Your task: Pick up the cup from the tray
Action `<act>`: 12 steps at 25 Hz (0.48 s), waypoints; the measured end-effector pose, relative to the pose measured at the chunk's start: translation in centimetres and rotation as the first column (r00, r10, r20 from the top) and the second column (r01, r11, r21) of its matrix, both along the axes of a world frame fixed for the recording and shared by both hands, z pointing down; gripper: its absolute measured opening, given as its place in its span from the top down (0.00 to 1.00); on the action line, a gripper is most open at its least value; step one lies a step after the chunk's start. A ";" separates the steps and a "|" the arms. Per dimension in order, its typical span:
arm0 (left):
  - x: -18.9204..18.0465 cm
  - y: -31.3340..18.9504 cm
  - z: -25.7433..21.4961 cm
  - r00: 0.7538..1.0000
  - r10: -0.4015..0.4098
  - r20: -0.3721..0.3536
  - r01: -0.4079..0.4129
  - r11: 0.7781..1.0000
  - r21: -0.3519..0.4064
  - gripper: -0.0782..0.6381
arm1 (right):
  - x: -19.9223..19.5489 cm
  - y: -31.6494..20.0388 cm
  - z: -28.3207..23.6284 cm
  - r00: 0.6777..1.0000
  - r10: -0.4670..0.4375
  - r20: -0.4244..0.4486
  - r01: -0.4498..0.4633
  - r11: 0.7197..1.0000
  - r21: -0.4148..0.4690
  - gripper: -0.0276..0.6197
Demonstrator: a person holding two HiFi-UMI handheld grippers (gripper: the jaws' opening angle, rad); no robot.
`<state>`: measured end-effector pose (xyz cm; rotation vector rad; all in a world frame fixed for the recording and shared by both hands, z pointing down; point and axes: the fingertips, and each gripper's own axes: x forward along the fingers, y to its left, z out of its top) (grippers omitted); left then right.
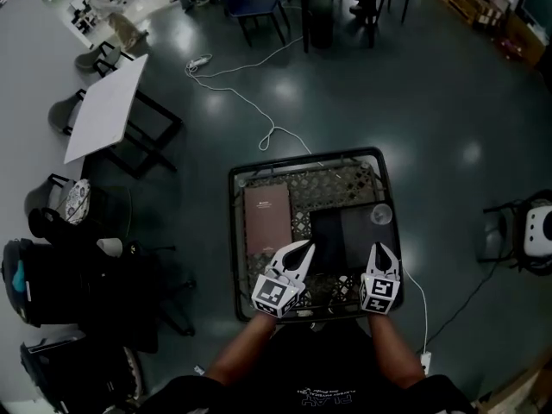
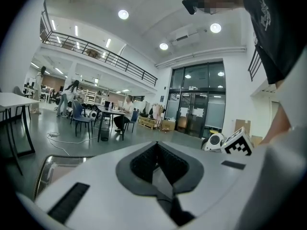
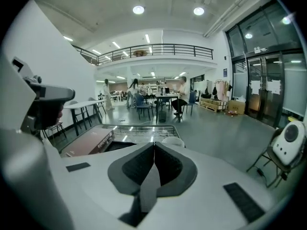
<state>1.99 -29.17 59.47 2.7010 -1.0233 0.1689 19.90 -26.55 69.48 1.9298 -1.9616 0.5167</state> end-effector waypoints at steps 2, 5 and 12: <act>0.4 -0.1 0.6 1.000 -0.003 0.004 0.003 1.000 -0.015 0.88 | 1.1 -0.4 1.7 1.000 0.030 -0.009 -0.030 0.999 -0.040 0.94; 1.0 -0.3 1.8 1.000 -0.007 0.015 0.008 0.999 -0.038 0.88 | 1.9 -1.1 4.1 0.999 0.026 -0.019 -0.028 0.995 -0.091 0.94; 0.8 -0.5 4.3 0.998 -0.025 0.051 0.029 0.996 -0.087 0.88 | 2.7 -3.4 7.4 1.000 0.003 -0.021 -0.007 0.988 -0.156 0.74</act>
